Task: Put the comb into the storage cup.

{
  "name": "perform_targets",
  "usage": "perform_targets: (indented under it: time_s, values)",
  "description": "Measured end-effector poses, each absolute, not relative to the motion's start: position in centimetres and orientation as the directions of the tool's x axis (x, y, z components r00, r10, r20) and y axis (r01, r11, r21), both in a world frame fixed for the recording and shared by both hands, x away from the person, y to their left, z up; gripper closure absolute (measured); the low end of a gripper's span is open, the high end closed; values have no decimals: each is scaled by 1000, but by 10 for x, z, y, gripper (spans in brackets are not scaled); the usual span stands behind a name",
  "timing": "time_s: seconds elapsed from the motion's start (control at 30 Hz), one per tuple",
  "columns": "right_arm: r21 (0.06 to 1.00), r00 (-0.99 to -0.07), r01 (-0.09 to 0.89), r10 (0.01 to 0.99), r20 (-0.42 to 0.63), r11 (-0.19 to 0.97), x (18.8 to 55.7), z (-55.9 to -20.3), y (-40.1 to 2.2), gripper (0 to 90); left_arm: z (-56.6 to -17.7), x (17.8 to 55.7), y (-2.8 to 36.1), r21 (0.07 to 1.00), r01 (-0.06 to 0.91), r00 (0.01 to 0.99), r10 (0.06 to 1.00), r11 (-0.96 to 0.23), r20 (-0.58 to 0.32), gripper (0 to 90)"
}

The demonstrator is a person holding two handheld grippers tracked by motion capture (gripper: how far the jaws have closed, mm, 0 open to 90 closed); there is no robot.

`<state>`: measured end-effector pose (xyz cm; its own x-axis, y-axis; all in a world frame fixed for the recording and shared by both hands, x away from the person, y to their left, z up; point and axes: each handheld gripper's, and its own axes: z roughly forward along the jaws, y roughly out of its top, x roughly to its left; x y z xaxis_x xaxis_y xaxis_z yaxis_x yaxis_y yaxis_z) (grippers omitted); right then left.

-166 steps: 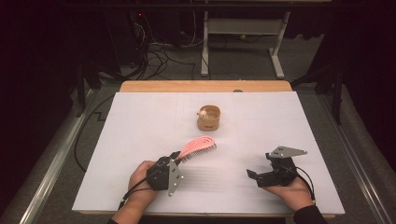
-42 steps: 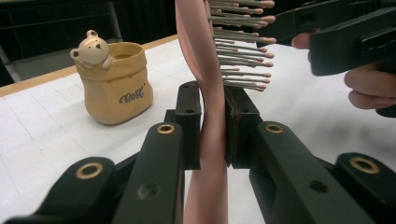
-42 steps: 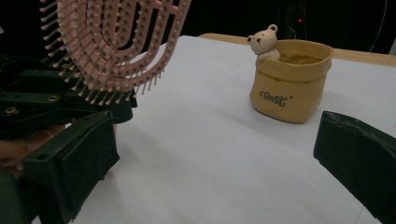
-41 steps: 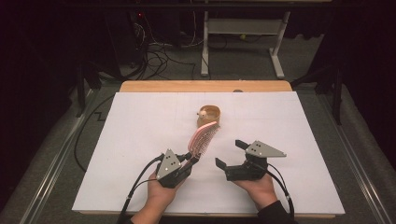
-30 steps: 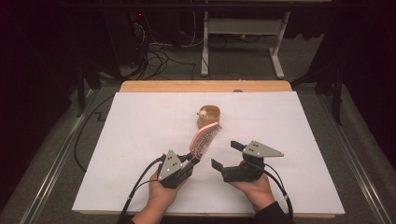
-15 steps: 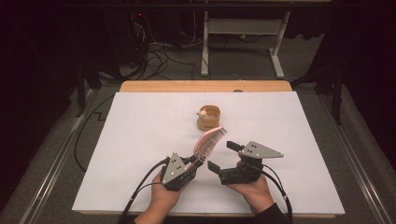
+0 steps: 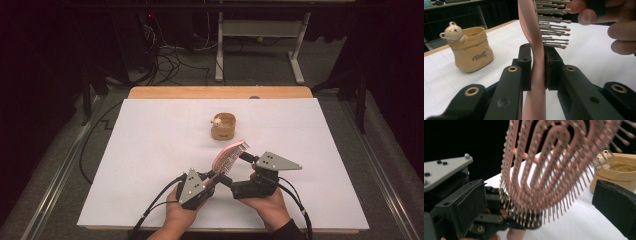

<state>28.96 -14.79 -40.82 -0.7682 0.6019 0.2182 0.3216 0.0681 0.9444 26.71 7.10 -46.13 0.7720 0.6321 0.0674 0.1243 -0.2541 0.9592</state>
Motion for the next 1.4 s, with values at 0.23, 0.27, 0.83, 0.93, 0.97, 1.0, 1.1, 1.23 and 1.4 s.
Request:
perform_targets:
  time_s: [0.23,0.27,0.83,0.93,0.97,1.0,1.1,1.23,1.4]
  values:
    - [943,-760,328,609,229,56,291,-407,-148,0,-464,264,65,958,124,780,622,-259,67,779]
    - [943,-758,330,610,231,53,291,-407,-148,0,-464,264,64,958,122,780,622,-259,69,779]
    - [936,-730,351,615,299,-38,296,-405,-151,1,-465,259,58,957,117,790,609,-267,74,779]
    - [932,-727,358,611,312,-49,297,-406,-151,3,-466,259,57,956,115,790,608,-269,76,779]
    - [931,-726,363,610,317,-52,297,-406,-151,5,-466,259,57,956,114,791,607,-271,78,779]
    - [929,-723,366,612,322,-56,298,-406,-151,15,-466,259,57,956,113,790,609,-270,78,779]
    - [922,-717,380,609,340,-67,299,-406,-152,42,-465,259,57,956,110,789,609,-272,82,778]
    - [918,-714,389,606,350,-71,299,-407,-153,94,-465,259,57,956,109,786,612,-271,84,779]
    - [915,-716,396,598,360,-77,299,-407,-154,165,-465,259,58,955,110,786,612,-276,86,778]
